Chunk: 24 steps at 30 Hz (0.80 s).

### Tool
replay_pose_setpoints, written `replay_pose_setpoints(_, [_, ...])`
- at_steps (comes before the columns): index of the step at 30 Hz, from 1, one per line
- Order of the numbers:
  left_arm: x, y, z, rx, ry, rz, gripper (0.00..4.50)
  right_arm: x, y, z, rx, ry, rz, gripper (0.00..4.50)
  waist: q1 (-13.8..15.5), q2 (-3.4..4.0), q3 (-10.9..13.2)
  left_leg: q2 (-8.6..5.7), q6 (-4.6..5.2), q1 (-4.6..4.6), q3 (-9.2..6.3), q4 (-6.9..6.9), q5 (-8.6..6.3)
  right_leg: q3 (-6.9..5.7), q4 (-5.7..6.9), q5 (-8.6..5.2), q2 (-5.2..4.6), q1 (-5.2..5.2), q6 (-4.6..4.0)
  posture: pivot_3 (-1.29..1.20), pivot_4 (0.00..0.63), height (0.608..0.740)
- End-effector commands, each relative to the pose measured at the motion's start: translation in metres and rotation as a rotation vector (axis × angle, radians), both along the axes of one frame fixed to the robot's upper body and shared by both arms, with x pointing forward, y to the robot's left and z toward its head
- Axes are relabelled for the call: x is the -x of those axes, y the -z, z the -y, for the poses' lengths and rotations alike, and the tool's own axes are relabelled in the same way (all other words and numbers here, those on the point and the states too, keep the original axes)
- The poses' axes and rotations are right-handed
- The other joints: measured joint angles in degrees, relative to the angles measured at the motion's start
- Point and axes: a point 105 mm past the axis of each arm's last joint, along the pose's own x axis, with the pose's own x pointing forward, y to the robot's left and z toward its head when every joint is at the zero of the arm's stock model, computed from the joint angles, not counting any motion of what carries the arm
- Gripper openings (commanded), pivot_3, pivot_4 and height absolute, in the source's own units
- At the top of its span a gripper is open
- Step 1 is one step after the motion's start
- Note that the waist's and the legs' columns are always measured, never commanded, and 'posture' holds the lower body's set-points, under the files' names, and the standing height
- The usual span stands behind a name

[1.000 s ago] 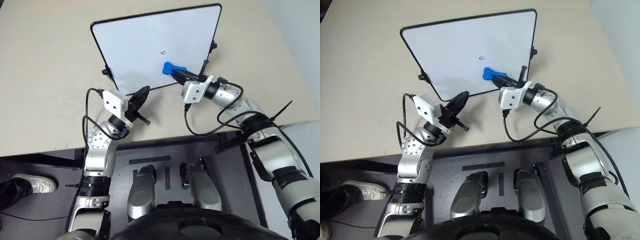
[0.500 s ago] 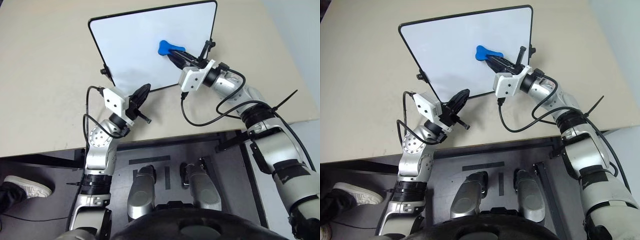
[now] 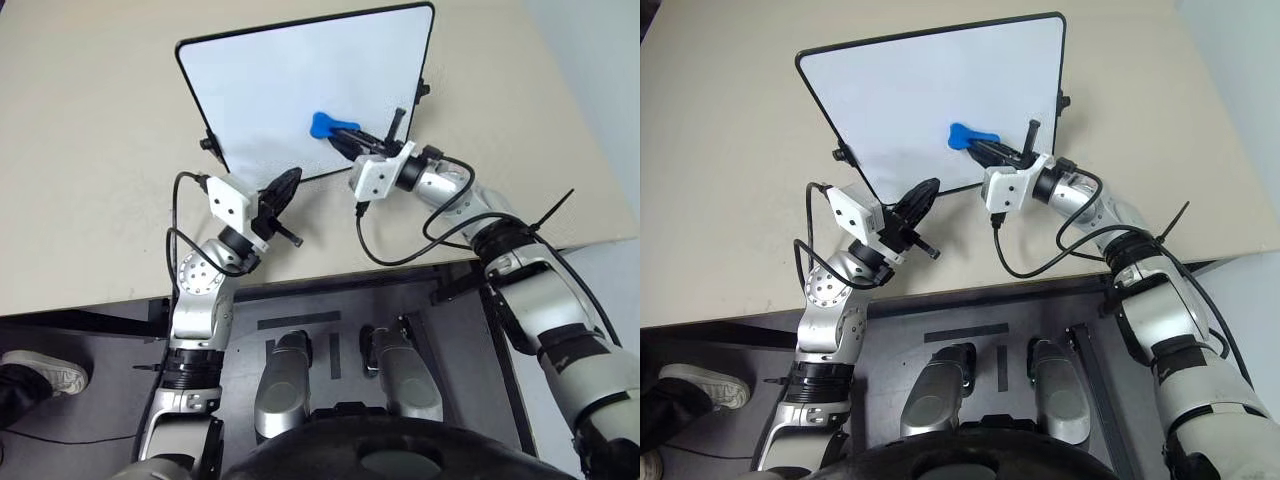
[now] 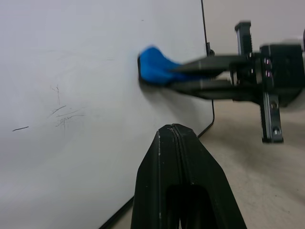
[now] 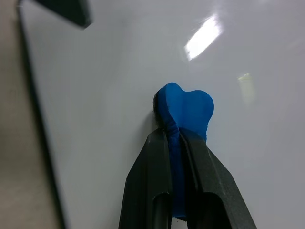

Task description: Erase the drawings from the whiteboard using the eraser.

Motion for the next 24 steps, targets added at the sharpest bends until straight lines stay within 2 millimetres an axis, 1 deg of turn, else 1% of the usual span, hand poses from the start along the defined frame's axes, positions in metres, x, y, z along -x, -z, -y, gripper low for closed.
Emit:
replay_pose_setpoints(1, [0.001,-0.009,0.003,0.003,0.016,0.041,0.0,-0.005,0.004,0.004,0.013,0.035,-0.025,0.01,0.0,0.0,0.0,0.0,0.0,0.0,0.0,0.0,0.0,0.0,0.0,0.01,0.0,0.0,-0.01,0.0,0.15,0.74])
replay_pose_setpoints(5, [0.002,-0.009,0.003,0.0,0.021,0.042,0.0,-0.001,0.007,0.006,0.016,0.019,-0.048,0.01,0.0,0.0,0.0,0.0,-0.01,0.02,0.0,0.0,-0.01,-0.01,0.01,0.03,0.0,0.0,-0.03,0.0,0.15,0.74])
replay_pose_setpoints(8, [0.003,-0.009,0.003,-0.002,0.024,0.043,0.0,0.009,0.014,0.01,0.029,-0.02,-0.081,0.01,0.1,0.0,0.0,0.0,-0.01,0.0,0.0,0.0,0.0,0.0,-0.02,0.01,0.0,0.01,0.0,0.0,0.15,0.74])
replay_pose_setpoints(10, [0.004,-0.009,0.002,-0.003,0.023,0.042,0.0,0.019,0.015,0.019,0.023,-0.035,-0.106,0.01,0.3,0.0,0.0,0.0,0.0,-0.03,0.01,0.0,0.0,-0.01,-0.05,-0.03,0.0,0.0,0.07,0.0,0.15,0.74])
replay_pose_setpoints(13, [0.005,-0.008,-0.001,-0.007,0.019,0.037,0.0,0.038,0.018,0.039,0.016,-0.03,-0.179,0.01,0.7,-0.01,0.0,0.0,0.11,-0.23,0.03,0.04,0.09,-0.03,-0.12,-0.19,-0.01,-0.05,0.22,0.0,0.15,0.74])
replay_pose_setpoints(14, [0.006,-0.008,-0.003,-0.009,0.018,0.035,0.0,0.045,0.019,0.046,0.013,-0.02,-0.211,0.01,0.8,-0.02,0.0,0.0,0.48,-0.28,0.07,0.06,0.28,-0.04,-0.13,-0.28,-0.02,-0.07,0.26,0.0,0.15,0.74])
replay_pose_setpoints(15, [0.006,-0.008,-0.004,-0.011,0.018,0.033,0.0,0.051,0.021,0.053,0.013,-0.003,-0.244,0.01,0.9,-0.03,0.0,-0.01,0.65,-0.32,0.11,0.08,0.29,-0.04,-0.17,-0.33,-0.03,-0.07,0.27,0.0,0.15,0.74])
replay_pose_setpoints(19, [0.006,-0.006,-0.003,-0.017,0.032,0.022,0.0,0.071,0.033,0.089,0.037,0.115,-0.37,0.01,1.0,-0.08,0.0,-0.01,0.7,-0.33,0.19,0.1,0.0,-0.06,-0.2,-0.59,-0.07,-0.04,0.33,0.0,0.15,0.74])
replay_pose_setpoints(21, [0.005,-0.006,-0.003,-0.021,0.041,0.018,0.0,0.079,0.038,0.097,0.03,0.149,-0.422,0.01,1.0,-0.1,-0.1,-0.01,0.67,-0.3,0.19,0.1,-0.07,-0.07,-0.19,-0.67,-0.07,-0.01,0.35,0.0,0.15,0.74])
replay_pose_setpoints(23, [0.003,-0.007,-0.002,-0.026,0.053,0.017,0.0,0.085,0.041,0.102,0.011,0.181,-0.461,0.73,0.9,-0.11,-0.1,-0.01,0.66,-0.27,0.18,0.1,-0.08,-0.07,-0.16,-0.7,-0.05,0.0,0.36,0.0,0.15,0.74])
replay_pose_setpoints(24, [0.002,-0.007,-0.001,-0.028,0.06,0.016,0.0,0.087,0.041,0.105,0.001,0.193,-0.475,0.99,0.8,-0.11,-0.1,-0.01,0.67,-0.24,0.19,0.1,-0.07,-0.06,-0.14,-0.7,-0.05,0.0,0.36,0.0,0.15,0.74])
